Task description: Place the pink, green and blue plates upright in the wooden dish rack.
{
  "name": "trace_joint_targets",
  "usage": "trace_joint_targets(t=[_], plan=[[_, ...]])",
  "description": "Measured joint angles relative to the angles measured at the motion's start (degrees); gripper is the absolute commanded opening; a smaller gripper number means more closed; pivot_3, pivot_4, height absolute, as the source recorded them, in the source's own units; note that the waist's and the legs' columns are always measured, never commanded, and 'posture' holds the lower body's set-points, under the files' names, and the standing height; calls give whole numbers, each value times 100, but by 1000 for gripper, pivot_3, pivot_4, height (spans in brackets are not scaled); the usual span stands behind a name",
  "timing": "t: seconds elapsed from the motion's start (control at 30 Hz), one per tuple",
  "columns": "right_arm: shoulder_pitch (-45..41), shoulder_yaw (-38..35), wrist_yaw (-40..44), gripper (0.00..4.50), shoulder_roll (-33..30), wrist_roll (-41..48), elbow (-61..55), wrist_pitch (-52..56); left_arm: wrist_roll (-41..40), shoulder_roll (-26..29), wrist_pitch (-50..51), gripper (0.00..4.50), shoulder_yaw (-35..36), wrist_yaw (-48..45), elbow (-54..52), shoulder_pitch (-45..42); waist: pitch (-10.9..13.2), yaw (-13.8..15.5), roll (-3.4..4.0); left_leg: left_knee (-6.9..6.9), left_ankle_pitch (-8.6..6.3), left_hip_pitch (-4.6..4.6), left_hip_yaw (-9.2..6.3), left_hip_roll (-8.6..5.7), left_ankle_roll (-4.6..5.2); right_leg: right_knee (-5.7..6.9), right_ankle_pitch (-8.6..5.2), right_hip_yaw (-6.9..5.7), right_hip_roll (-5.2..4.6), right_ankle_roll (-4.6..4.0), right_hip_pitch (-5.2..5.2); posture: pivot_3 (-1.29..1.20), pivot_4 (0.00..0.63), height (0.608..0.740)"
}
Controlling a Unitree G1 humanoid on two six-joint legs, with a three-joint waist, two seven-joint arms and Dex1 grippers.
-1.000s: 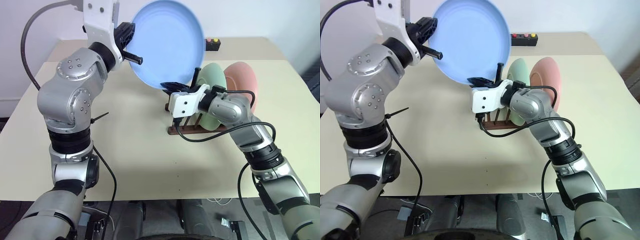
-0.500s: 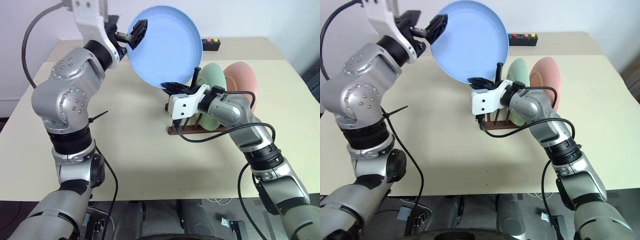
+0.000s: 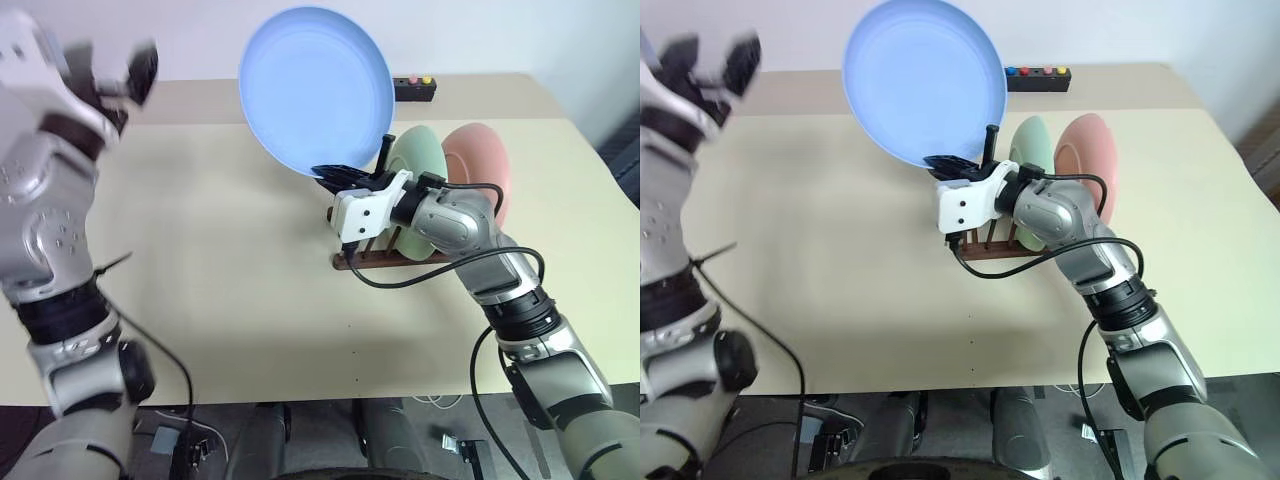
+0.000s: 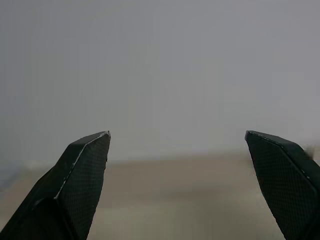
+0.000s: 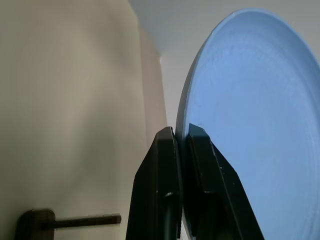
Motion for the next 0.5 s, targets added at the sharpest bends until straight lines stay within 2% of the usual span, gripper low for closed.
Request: trace_joint_targets(t=[0.17, 0.27, 0.5], plan=[[-14, -436, 177, 0, 685, 1376, -436, 905, 224, 312, -471, 4419, -240, -554, 57, 891, 1, 0, -3, -2, 0, -1, -5, 2, 1, 0, 1, -1, 0, -2, 0, 0, 150, 740], [-19, -654, 288, 0, 1045, 2340, -917, 1602, 427, 331, -660, 4419, -649, -749, -92, 1385, 1, 18, -2, -1, -1, 0, -7, 1, 1, 0, 1, -1, 0, -2, 3, 0, 150, 740], [133, -1129, 306, 0, 1101, 3842, -1664, 2993, 482, 173, -883, 4419, -1564, -1371, -599, 2062, 1, 14, -2, -2, -1, 0, -8, 2, 2, 3, 2, -2, 0, -6, 1, 0, 150, 740]])
